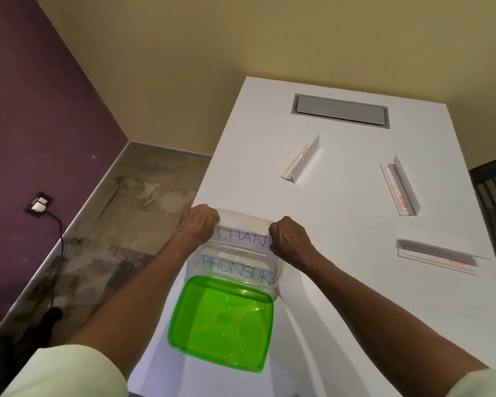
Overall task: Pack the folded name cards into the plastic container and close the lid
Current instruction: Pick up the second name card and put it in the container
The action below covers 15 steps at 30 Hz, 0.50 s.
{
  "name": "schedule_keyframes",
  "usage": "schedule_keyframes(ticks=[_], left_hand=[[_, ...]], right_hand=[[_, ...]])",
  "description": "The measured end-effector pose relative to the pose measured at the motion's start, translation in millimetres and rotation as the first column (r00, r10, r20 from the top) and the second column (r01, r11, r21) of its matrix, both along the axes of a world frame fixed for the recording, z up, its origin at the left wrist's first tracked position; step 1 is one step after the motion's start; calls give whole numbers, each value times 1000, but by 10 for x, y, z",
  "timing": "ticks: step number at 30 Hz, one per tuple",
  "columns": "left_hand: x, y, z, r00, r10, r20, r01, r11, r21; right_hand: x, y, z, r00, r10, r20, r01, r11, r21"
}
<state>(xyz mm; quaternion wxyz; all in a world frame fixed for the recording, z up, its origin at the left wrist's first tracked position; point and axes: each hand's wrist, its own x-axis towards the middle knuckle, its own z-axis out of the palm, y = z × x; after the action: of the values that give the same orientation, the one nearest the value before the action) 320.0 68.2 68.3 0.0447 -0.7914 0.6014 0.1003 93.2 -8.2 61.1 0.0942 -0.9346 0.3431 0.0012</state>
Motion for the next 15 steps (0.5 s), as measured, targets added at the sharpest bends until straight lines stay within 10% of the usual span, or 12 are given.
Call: schedule_keyframes(ticks=[15], left_hand=[[-130,-121,-283,941,-228,252,192,969,158]], right_hand=[[193,11,-260,980,34,-198,-44,998,-48]])
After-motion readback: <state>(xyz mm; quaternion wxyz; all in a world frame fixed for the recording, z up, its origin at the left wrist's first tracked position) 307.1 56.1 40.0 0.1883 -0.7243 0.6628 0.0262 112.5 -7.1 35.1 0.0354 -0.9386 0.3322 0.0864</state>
